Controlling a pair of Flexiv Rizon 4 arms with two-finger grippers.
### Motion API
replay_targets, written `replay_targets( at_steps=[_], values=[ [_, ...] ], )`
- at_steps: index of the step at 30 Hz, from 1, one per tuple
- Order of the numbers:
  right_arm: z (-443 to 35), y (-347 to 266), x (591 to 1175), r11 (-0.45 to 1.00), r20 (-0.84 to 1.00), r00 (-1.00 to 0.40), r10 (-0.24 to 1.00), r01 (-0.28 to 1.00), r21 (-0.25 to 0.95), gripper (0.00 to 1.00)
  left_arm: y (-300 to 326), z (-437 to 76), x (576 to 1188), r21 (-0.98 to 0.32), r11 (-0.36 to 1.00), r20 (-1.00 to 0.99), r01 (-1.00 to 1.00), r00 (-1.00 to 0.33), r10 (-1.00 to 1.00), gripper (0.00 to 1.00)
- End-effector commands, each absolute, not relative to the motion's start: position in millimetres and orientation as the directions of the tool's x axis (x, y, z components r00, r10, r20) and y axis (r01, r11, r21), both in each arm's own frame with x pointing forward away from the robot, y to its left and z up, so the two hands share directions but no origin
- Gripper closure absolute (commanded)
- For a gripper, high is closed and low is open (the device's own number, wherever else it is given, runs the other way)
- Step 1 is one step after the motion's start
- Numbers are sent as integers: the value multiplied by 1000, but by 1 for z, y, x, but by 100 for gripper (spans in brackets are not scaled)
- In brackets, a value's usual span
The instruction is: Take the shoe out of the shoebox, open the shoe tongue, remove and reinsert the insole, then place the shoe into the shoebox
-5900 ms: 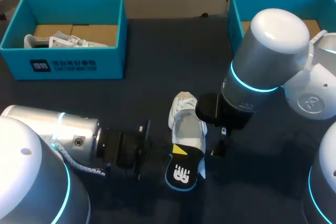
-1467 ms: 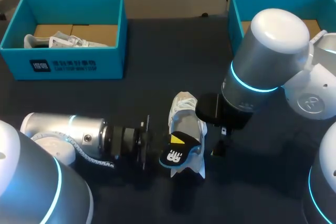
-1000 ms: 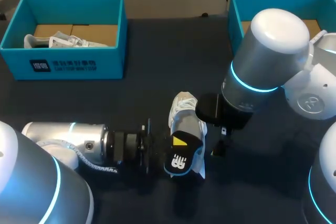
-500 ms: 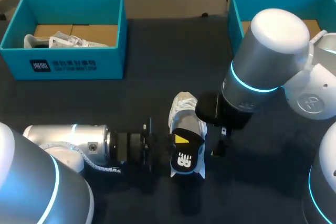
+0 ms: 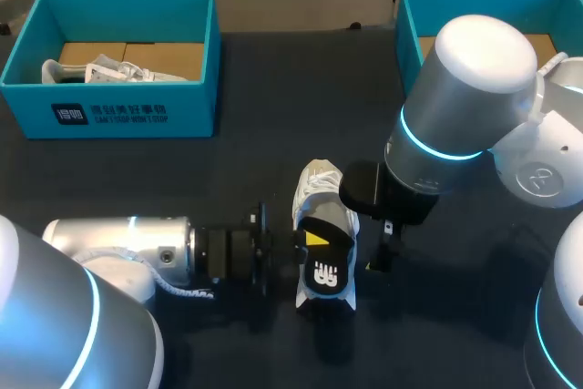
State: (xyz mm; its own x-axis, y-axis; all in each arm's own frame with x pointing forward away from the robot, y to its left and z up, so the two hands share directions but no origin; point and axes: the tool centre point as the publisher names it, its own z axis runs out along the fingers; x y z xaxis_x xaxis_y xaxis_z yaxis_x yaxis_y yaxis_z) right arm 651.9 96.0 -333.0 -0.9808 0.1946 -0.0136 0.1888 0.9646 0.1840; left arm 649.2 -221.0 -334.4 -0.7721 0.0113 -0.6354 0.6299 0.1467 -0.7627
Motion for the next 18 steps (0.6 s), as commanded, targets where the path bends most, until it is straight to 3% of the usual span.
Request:
replay_targets(
  at_steps=[1,18],
  values=[
    [-334,96,651,965,-16,-981,196,190,184,0,-231,-335,651,-762,179,-630,623,-777,21,100],
    [-334,96,651,965,-16,-981,196,190,184,0,-231,-348,667,-734,312,-627,603,-779,30,100]
  ],
)
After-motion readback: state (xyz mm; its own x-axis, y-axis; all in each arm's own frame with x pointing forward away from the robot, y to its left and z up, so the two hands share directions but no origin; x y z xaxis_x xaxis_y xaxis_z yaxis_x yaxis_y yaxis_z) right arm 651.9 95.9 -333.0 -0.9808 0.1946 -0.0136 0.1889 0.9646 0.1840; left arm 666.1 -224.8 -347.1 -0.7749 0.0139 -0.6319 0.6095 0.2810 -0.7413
